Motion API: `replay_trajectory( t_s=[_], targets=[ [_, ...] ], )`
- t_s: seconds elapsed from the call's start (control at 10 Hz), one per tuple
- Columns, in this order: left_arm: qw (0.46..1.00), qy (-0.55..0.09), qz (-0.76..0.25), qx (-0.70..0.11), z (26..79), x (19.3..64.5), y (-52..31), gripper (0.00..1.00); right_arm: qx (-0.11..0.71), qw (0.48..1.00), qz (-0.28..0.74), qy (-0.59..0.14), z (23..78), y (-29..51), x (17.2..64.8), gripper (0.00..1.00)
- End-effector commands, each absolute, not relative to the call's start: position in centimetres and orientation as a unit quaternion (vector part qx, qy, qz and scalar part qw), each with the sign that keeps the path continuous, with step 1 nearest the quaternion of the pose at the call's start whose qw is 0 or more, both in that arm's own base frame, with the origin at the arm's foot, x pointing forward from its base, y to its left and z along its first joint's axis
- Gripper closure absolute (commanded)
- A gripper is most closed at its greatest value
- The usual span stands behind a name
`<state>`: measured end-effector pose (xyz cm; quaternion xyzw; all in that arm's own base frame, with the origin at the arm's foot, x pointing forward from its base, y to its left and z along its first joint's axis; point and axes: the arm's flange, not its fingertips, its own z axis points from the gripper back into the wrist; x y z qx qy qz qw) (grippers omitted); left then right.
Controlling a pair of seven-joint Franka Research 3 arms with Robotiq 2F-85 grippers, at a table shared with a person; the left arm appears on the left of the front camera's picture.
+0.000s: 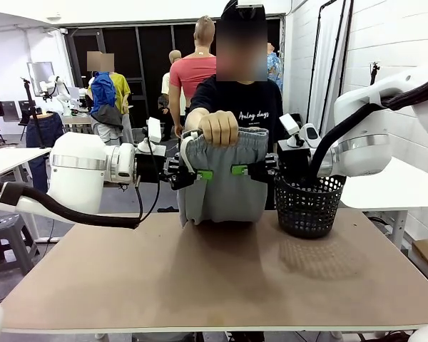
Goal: Fold the training pants.
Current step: Grab both ends of the Training pants handed by a person, then release the ends of the Training pants and then grab the overlapped ends.
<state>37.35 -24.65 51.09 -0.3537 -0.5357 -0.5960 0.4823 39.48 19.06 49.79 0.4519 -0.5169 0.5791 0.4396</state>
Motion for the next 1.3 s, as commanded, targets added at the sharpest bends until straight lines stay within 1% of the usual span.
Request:
replay_trajectory(
  t_s=[0.0, 0.1, 0.2, 0.3, 1.2],
  targets=[
    [0.461, -0.545, -0.597, -0.366, 50.9, 37.6, -25.2, 1.00, 0.457, 0.450, 0.575, -0.508, 50.1, 19.7, 40.3, 1.00],
    [0.461, -0.554, -0.591, -0.362, 51.1, 37.6, -25.1, 1.00, 0.458, 0.463, 0.577, -0.492, 50.0, 20.0, 41.0, 1.00],
    [0.458, -0.538, -0.597, -0.381, 51.0, 37.4, -24.8, 1.00, 0.418, 0.494, 0.624, -0.438, 49.9, 20.9, 42.4, 1.00],
    [0.481, -0.537, -0.595, -0.356, 51.1, 37.3, -24.6, 1.00, 0.456, 0.447, 0.577, -0.510, 49.7, 19.3, 39.8, 1.00],
    [0.481, -0.537, -0.595, -0.356, 51.1, 37.3, -24.6, 1.00, 0.456, 0.447, 0.577, -0.510, 49.7, 19.3, 39.8, 1.00]
  ],
)
